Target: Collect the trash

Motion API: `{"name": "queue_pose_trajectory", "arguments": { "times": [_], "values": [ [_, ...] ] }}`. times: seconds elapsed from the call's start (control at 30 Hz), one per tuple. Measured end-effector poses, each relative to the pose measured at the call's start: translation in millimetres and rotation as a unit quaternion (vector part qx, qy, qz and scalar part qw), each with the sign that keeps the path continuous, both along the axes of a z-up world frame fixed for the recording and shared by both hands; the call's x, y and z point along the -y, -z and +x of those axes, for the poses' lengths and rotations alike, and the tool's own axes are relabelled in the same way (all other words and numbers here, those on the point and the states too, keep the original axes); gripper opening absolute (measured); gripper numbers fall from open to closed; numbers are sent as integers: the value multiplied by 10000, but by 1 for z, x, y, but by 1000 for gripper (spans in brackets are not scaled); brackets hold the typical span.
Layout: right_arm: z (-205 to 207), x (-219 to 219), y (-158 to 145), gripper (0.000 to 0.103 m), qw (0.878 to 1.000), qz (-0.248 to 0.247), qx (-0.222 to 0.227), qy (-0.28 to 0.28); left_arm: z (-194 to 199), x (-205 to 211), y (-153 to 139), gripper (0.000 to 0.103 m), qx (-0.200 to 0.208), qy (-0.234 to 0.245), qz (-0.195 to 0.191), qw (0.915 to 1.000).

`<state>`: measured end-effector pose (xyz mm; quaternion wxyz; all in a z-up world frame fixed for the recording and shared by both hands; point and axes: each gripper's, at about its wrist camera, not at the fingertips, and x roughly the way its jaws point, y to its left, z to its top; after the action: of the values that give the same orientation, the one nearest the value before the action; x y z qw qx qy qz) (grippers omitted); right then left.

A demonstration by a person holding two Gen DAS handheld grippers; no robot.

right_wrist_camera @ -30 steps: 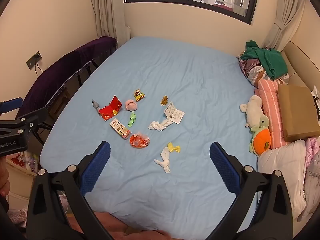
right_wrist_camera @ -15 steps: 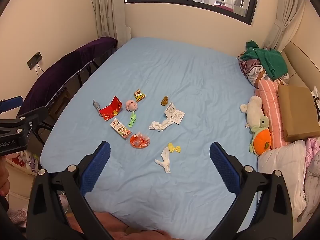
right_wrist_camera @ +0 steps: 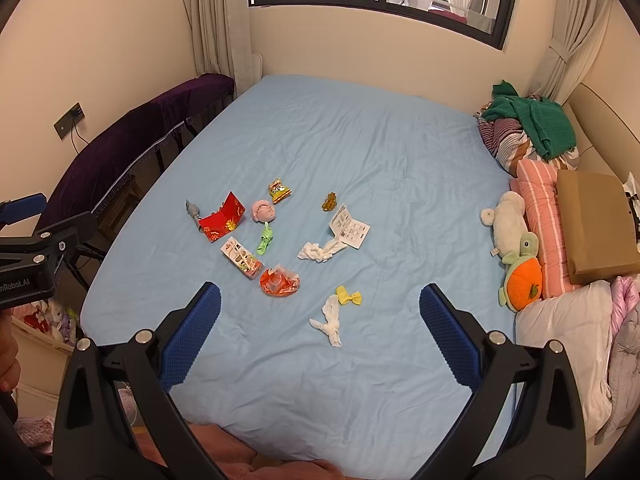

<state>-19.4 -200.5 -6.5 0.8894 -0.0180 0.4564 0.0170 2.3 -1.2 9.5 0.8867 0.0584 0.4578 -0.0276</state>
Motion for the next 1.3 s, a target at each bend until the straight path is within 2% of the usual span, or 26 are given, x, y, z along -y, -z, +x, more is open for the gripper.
{"name": "queue_pose_trajectory", "arguments": {
  "times": [1.3],
  "values": [
    [2,-2,-4,96,10000,-19,20,0,0,-1,0,99,-3,8,-32,10000]
  ]
}}
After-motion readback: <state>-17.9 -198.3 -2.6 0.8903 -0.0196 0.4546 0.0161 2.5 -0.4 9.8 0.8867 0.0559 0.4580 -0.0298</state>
